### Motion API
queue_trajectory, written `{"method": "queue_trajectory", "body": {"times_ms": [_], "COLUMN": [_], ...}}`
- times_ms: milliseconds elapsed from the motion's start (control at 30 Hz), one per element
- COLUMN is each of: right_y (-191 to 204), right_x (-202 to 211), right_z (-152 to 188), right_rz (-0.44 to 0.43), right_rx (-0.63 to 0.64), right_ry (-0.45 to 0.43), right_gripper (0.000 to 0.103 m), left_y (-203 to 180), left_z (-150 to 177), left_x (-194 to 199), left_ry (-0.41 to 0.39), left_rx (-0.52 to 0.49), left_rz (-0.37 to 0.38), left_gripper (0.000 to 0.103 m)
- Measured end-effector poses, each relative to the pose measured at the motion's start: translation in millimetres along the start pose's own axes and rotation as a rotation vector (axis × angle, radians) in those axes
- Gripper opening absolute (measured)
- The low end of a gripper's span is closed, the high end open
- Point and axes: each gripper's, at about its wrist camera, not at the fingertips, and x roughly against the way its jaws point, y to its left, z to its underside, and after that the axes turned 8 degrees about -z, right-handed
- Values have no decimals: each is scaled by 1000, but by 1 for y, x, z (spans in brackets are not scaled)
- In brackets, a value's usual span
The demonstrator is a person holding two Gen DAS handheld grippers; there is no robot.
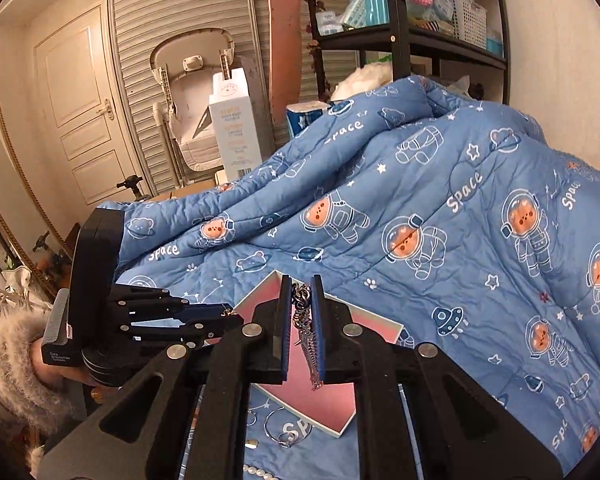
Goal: Organize jewelry
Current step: 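Lift the chain with the right tool while the left tool carries the flower piece into the box, then lower the chain and flower piece into the box and open both tools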
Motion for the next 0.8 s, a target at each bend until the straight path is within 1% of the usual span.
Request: {"method": "queue_trajectory", "body": {"times_ms": [133, 367, 500, 667, 800], "right_y": [-9, -20, -27, -37, -39], "right_x": [-19, -51, -68, -90, -103], "right_z": [10, 35, 50, 66, 73], "right_rz": [-1, -52, -82, -112, -131], "right_rx": [-19, -35, -47, -69, -61], "right_ry": [43, 128, 195, 288, 346], "right_gripper": [10, 10, 10, 10, 10], "left_y": [-1, -3, -1, -5, -6], "left_z": [0, 5, 7, 8, 8], "left_x": [-20, -51, -66, -81, -92], "left_ry": [37, 98, 136, 173, 199], "left_rx": [7, 30, 50, 27, 32], "left_rz": [0, -3, -6, -26, -37], "left_gripper": [16, 16, 16, 16, 16]}}
